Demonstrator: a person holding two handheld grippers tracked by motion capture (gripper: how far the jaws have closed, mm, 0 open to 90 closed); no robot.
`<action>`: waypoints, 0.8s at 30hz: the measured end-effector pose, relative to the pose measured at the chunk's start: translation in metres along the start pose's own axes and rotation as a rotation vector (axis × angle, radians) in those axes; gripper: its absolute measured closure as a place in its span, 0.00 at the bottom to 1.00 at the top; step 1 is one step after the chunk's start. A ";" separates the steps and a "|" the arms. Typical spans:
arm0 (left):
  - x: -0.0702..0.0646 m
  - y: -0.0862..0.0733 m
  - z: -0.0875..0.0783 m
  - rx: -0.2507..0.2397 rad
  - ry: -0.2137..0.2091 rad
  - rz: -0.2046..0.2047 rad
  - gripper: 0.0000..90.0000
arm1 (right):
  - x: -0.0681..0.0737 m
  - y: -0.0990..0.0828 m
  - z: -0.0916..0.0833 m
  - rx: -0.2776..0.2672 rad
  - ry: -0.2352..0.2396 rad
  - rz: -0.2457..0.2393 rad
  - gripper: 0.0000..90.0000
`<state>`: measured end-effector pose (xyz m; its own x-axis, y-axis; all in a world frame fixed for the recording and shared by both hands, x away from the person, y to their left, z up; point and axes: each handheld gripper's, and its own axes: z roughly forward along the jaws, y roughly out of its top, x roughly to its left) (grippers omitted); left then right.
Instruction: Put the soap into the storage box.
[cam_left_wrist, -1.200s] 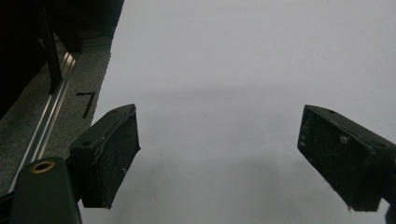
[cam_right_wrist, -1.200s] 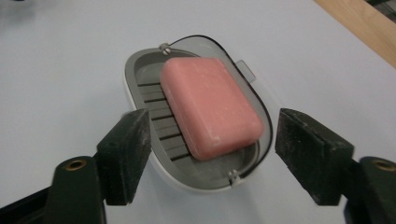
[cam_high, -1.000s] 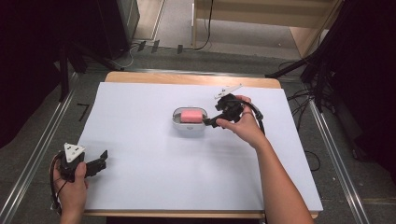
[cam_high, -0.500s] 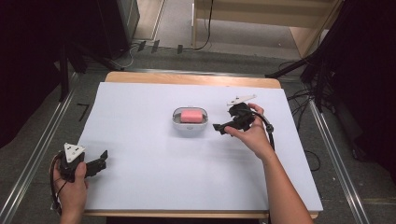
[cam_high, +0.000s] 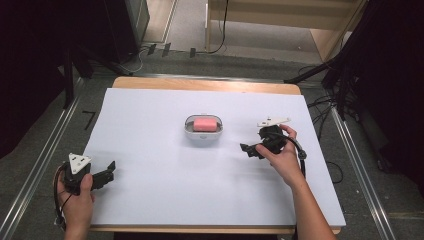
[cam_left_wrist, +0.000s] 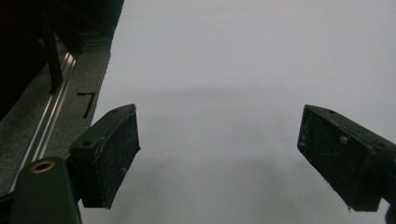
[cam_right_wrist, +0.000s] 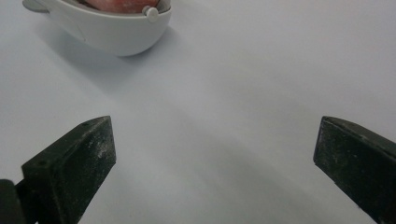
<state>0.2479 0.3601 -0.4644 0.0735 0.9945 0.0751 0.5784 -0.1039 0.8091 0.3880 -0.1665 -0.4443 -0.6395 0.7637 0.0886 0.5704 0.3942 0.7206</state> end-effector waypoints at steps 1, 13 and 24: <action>0.000 0.000 0.000 0.000 0.000 0.000 0.15 | 0.000 0.000 0.000 0.000 0.000 0.000 0.00; 0.000 0.000 0.000 -0.005 -0.001 0.002 0.15 | -0.002 -0.030 -0.018 -0.018 -0.025 0.033 0.00; -0.001 0.000 0.000 -0.003 0.004 0.006 0.15 | -0.011 -0.066 -0.035 -0.032 -0.055 0.083 0.00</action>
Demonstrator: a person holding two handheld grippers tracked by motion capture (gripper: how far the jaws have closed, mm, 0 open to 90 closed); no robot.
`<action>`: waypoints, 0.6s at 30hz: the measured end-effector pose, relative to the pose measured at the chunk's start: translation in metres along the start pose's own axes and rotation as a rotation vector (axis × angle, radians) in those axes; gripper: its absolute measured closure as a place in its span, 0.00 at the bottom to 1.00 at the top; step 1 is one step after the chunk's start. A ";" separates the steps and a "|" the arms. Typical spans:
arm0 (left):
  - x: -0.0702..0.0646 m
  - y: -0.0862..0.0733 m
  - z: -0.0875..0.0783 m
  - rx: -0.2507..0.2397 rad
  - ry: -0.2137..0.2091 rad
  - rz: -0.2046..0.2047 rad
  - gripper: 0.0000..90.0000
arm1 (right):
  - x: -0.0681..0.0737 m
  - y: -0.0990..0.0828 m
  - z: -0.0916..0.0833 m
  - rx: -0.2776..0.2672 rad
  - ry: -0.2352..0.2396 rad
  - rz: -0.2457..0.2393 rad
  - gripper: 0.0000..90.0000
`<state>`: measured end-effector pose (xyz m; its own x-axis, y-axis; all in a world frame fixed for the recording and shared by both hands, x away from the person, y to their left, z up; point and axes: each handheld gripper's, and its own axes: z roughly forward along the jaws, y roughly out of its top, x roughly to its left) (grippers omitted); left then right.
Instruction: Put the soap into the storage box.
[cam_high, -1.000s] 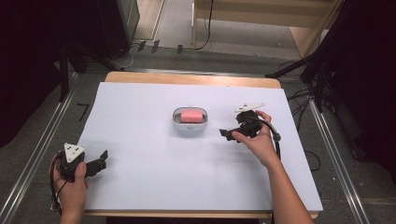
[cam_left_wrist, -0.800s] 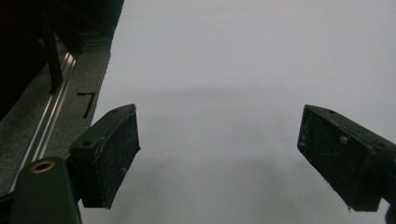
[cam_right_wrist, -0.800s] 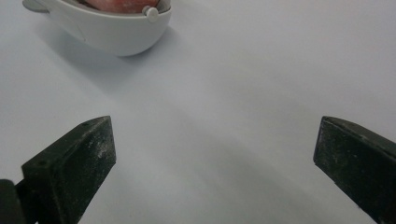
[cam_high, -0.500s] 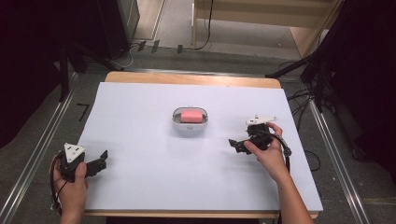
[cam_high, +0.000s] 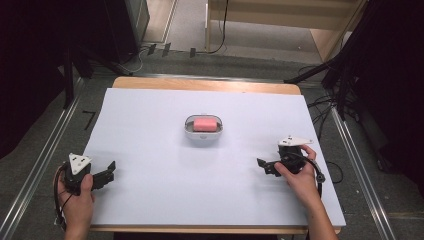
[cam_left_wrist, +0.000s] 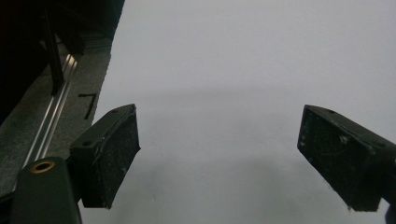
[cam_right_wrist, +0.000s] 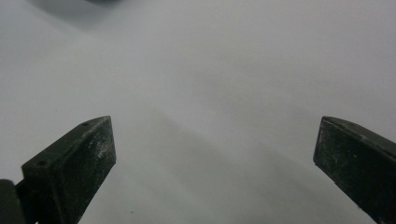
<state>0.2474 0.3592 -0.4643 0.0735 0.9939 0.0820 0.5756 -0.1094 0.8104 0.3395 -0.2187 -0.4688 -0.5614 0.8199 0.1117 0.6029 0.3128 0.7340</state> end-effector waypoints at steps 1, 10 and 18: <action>0.000 0.000 0.000 0.000 0.000 0.000 0.15 | 0.000 0.000 0.000 0.000 0.000 0.000 0.00; -0.001 0.000 0.000 -0.003 0.004 0.002 0.15 | -0.009 -0.027 -0.014 -0.016 -0.014 0.034 0.00; 0.000 0.000 0.000 -0.003 0.002 0.002 0.15 | -0.018 -0.051 -0.036 -0.053 -0.039 0.087 0.00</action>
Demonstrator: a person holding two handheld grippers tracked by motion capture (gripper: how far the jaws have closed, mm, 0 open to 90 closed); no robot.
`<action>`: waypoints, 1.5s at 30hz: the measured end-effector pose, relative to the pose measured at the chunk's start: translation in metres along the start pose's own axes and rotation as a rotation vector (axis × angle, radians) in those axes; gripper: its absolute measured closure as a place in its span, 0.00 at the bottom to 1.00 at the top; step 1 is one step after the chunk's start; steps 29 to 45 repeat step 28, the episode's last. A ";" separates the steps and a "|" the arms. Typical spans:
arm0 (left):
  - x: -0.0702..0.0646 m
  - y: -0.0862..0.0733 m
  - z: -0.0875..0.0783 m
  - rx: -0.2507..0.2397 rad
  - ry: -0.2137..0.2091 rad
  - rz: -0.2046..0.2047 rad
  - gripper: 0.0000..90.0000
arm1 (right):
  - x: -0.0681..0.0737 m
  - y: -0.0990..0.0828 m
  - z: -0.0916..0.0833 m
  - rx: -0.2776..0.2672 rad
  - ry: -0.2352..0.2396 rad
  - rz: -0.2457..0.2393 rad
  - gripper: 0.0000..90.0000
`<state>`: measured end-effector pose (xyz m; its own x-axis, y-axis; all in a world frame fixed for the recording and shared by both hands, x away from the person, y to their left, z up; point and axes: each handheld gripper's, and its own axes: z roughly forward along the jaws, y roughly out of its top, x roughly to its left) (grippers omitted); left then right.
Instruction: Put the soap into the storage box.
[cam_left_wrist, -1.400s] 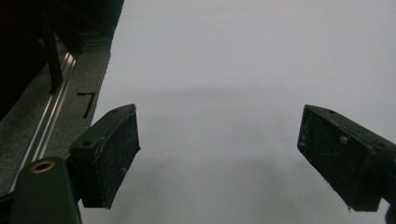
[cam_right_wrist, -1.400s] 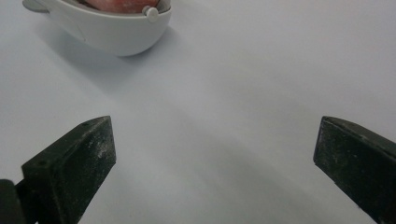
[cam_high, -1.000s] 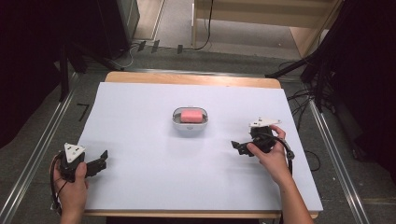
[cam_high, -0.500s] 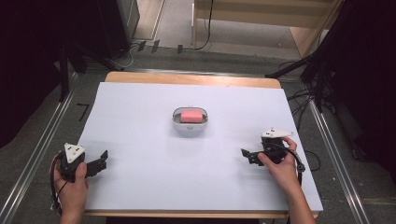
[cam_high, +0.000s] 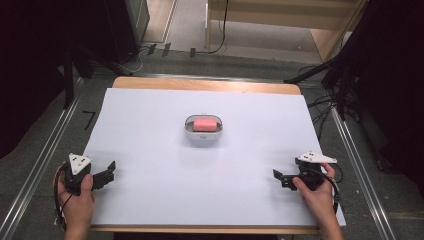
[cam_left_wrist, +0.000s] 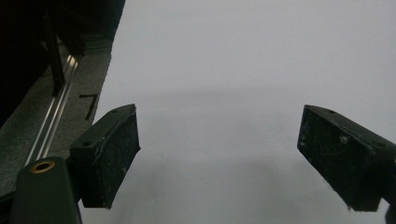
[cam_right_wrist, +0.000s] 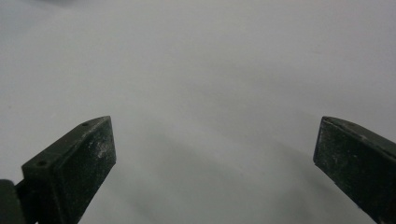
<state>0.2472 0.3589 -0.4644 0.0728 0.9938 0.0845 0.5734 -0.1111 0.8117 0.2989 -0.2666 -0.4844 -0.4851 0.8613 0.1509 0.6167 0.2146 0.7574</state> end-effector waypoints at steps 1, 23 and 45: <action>0.000 0.000 0.000 0.000 0.000 0.000 0.15 | 0.000 0.000 0.000 0.000 0.000 0.000 0.00; -0.001 0.000 0.000 0.003 0.006 0.003 0.15 | -0.033 -0.042 -0.052 -0.121 -0.099 0.128 0.00; -0.001 0.000 0.000 -0.001 0.003 0.005 0.15 | -0.030 -0.041 -0.052 -0.127 -0.109 0.113 0.00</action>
